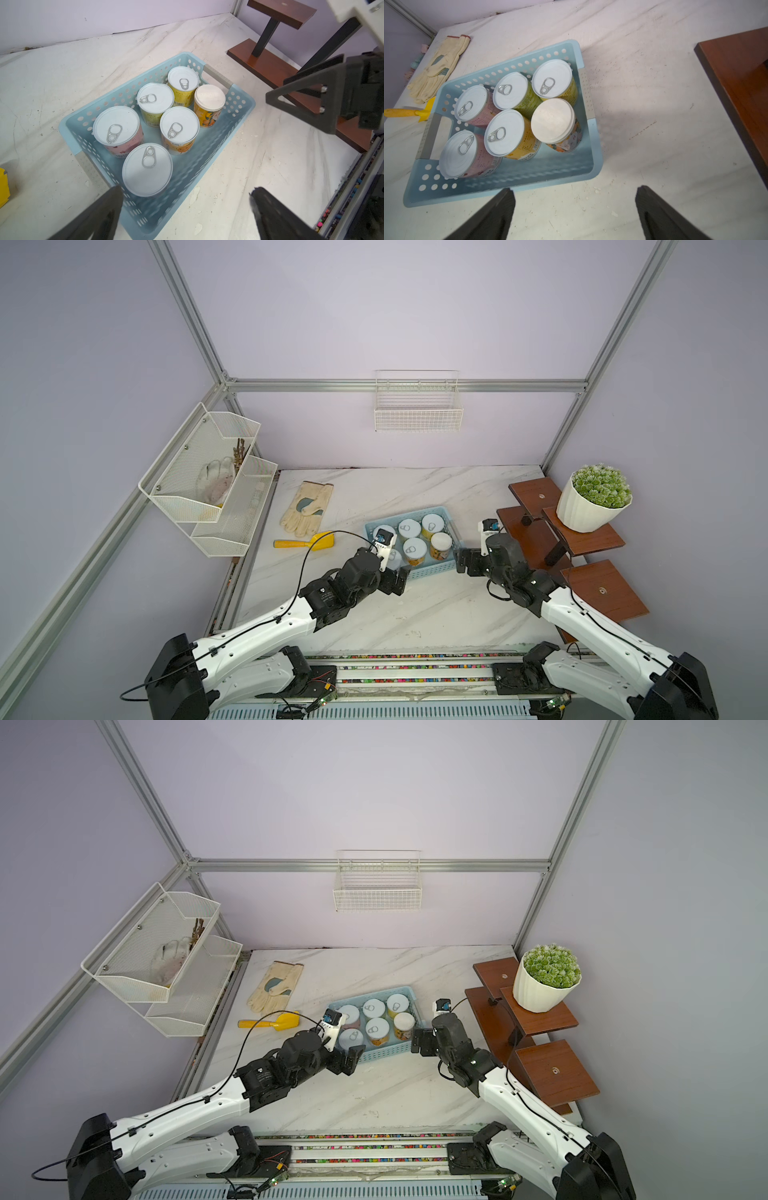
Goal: Put the canned food in the basket
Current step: Place the canned food in the basket, then reset both arms
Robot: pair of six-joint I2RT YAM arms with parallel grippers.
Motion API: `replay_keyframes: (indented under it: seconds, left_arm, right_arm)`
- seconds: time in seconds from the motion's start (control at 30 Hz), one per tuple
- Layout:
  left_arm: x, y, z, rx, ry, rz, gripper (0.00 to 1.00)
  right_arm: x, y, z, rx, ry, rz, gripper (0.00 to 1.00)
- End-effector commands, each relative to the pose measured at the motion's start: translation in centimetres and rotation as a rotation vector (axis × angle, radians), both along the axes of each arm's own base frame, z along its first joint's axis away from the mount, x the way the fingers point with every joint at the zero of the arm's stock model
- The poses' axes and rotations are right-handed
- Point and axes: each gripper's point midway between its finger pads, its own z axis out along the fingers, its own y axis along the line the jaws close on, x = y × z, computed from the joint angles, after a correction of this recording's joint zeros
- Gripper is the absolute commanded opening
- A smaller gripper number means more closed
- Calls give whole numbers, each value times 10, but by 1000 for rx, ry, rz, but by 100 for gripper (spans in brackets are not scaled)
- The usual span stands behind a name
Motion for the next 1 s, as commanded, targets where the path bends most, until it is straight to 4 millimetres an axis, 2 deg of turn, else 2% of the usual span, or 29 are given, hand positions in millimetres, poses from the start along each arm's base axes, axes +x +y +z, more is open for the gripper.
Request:
replay_keyframes:
  seconds: [0.0,0.13,0.27,0.4,0.63,0.87,0.97]
  left_arm:
    - [14,6,27,-68,-89,18,100]
    - [34,34,40,-63,-188,121,100]
    - [54,71,49,-35,-294,215,100]
    - [68,113,50,3,-380,336,100]
    - [89,191,26,53,-350,605,100]
    - [88,247,-2,151,-390,792,100]
    - [89,260,-14,210,-385,807,100]
  right_arm:
    - [18,-14,28,-39,-152,-75,100]
    - [31,-27,22,-202,-182,-85,100]
    - [48,-46,23,-229,-220,-178,99]
    - [63,-62,24,-209,-236,-232,99]
    - [86,-85,4,-230,-241,-222,100]
    - [97,-92,-4,-255,-321,-175,100]
    - [97,-97,-12,-266,-353,-166,100]
